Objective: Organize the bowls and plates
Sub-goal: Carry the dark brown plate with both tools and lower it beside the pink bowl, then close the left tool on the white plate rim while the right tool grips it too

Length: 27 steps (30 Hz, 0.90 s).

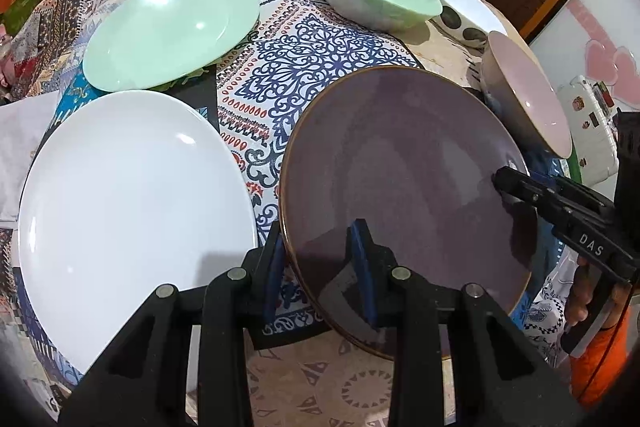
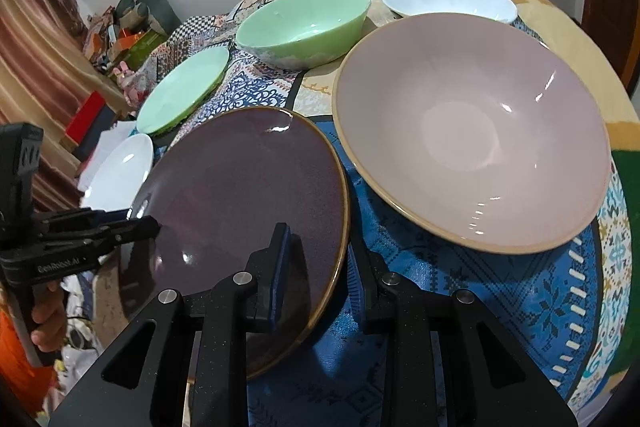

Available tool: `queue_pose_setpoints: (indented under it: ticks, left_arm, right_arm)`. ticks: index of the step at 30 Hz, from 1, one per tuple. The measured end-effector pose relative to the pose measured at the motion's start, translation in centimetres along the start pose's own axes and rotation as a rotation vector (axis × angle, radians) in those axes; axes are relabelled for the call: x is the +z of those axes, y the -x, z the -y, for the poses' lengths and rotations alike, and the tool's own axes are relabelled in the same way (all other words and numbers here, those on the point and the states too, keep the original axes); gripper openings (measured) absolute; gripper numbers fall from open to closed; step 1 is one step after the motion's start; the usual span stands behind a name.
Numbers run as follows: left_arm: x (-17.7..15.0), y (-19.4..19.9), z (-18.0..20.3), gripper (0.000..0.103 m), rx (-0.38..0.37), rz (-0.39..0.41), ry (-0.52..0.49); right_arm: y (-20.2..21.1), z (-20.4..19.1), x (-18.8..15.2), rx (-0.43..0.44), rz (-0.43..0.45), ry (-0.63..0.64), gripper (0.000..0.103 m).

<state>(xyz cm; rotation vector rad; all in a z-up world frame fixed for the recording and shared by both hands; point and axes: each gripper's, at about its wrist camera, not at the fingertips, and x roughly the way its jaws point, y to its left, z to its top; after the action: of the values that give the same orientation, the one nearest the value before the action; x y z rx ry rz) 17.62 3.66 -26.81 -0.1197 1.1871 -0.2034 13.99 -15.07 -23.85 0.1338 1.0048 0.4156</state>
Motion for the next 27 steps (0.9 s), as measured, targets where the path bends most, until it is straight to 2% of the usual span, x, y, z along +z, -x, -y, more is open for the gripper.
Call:
queue_pose_setpoints:
  ticks: [12,21,27]
  left_arm:
    - [-0.7,1.0,0.3,0.032,0.010,0.024,0.005]
    - [-1.6,3.7,0.0,0.041,0.019,0.077,0.023]
    - [-2.1,6.9,-0.4,0.049,0.030,0.155,0.034]
  right_arm:
    - [1.2,0.1,0.1,-0.015,-0.002,-0.007,0.028]
    - [3.1,-0.9,0.2,-0.027,0.043,0.010,0.044]
    - [4.4,-2.3,0.8,-0.021,0.086,0.036,0.047]
